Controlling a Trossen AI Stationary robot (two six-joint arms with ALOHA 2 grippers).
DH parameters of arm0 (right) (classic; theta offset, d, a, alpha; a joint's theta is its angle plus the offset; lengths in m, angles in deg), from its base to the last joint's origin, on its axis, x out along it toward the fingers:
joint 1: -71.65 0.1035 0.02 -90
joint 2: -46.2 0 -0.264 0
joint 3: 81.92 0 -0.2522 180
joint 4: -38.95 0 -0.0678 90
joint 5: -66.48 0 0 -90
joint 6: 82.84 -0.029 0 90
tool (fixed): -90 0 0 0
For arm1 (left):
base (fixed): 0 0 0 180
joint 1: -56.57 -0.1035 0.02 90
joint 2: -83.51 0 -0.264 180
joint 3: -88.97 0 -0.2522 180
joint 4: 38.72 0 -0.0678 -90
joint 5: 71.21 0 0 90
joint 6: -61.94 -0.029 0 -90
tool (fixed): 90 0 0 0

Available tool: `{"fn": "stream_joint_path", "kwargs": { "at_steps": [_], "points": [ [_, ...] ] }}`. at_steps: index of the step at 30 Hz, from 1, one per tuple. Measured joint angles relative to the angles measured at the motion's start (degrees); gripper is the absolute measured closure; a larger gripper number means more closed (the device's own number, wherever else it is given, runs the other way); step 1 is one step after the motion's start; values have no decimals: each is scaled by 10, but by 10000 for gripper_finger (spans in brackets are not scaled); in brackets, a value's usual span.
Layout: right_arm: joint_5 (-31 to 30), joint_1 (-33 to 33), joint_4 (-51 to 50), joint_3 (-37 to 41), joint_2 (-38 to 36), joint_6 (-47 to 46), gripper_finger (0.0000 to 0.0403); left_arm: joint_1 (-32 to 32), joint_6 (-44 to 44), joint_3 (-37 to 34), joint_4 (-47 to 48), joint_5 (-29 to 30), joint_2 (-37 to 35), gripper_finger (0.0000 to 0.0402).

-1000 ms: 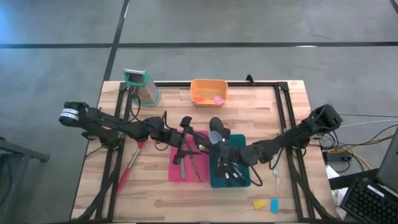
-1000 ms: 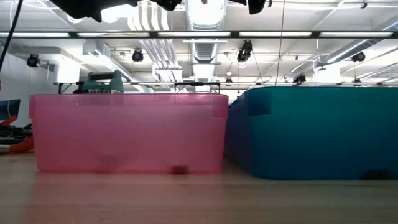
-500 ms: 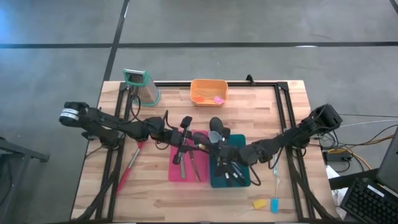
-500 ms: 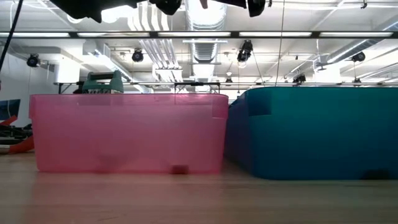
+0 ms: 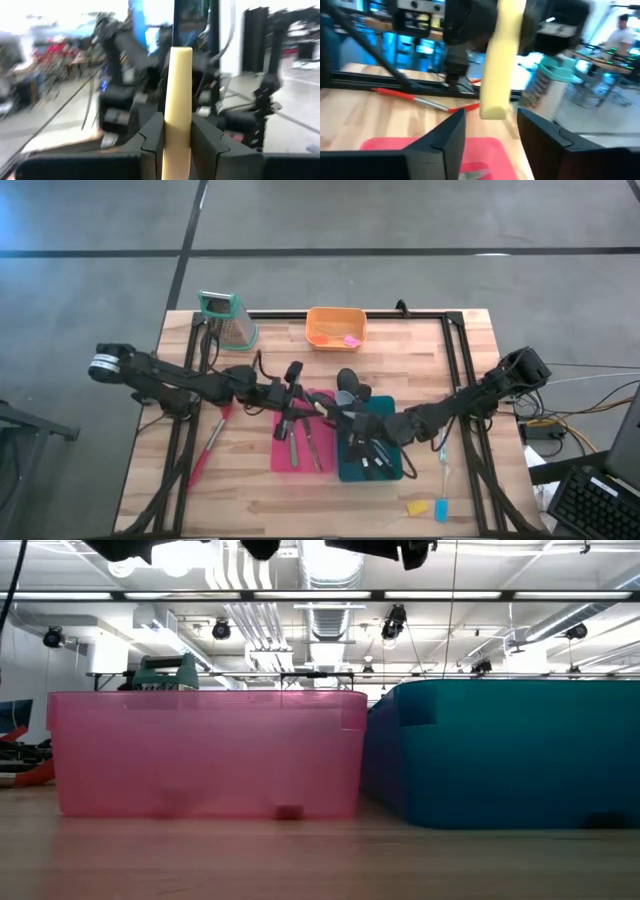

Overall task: Pick & Place Kitchen Items
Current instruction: Put the yellow knife into the red bin

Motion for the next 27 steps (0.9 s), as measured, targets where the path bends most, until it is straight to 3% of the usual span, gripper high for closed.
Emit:
{"fn": "stream_joint_path", "kwargs": {
  "at_steps": [3, 6, 11, 13, 27],
  "points": [
    [-59, 2, -16, 0, -2, 0, 215, 1, 28, -2, 61, 52, -27, 334],
    [-157, 8, -50, 0, -6, 2, 208, 8, 64, -8, 100, 109, -55, 334],
    [-344, 19, -116, 0, -25, 3, 216, 39, 103, -40, 122, 187, -87, 334],
    [-386, 20, -145, 0, -41, 2, 224, 52, 119, -45, 116, 227, -92, 334],
    [-389, 3, -362, 1, -219, -5, 296, 121, 314, -69, 134, 451, -25, 334]
  ]
}}
